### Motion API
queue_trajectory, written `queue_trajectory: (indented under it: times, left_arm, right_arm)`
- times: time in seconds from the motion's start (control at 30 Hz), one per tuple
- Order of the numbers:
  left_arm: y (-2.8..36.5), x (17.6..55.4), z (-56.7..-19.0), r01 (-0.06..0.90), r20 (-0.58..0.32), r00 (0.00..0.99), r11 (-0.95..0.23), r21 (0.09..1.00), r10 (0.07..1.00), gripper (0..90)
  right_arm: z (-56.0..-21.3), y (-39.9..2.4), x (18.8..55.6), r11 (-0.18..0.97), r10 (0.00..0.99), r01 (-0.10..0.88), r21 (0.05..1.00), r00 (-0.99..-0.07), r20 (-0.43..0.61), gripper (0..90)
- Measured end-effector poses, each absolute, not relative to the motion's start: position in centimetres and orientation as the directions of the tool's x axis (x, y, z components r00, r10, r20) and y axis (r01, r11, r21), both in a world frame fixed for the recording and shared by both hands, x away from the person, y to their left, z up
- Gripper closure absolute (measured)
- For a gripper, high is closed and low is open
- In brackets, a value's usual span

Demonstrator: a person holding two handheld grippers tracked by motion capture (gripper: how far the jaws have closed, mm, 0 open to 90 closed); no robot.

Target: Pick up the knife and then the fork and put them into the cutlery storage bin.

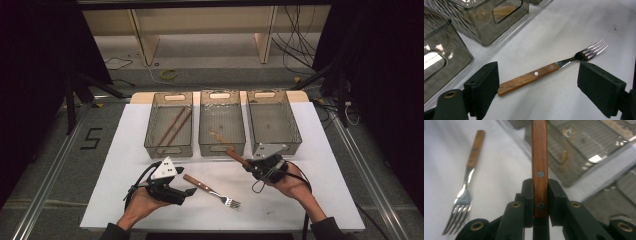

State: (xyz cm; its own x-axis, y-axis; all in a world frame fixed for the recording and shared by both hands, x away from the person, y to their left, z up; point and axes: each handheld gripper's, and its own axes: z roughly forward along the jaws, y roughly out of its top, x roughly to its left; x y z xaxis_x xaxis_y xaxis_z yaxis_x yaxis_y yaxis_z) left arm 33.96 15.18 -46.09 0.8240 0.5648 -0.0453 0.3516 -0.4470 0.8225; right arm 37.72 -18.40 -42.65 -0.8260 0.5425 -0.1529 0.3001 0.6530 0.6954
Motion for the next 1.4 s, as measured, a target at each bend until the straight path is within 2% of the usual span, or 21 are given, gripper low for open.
queue_trajectory:
  times: [0.3, 0.57, 1.4]
  left_arm:
    - [15.5, 33.4, -46.1, 0.343, -0.057, 0.82, -0.409, 0.845, 0.57, 17.4]
    - [16.2, 33.3, -46.3, 0.351, -0.069, 0.809, -0.385, 0.853, 0.584, 17.9]
    - [16.5, 33.4, -46.9, 0.359, -0.076, 0.808, -0.386, 0.85, 0.584, 17.3]
  right_arm:
    - [-41.1, -20.1, 40.3, 0.572, 0.632, 0.362, 0.736, -0.767, -0.114, 77.5]
    - [-39.9, -20.6, 42.1, 0.546, 0.676, 0.384, 0.744, -0.727, -0.121, 77.5]
    - [-37.4, -21.0, 47.5, 0.473, 0.761, 0.456, 0.754, -0.643, -0.088, 77.4]
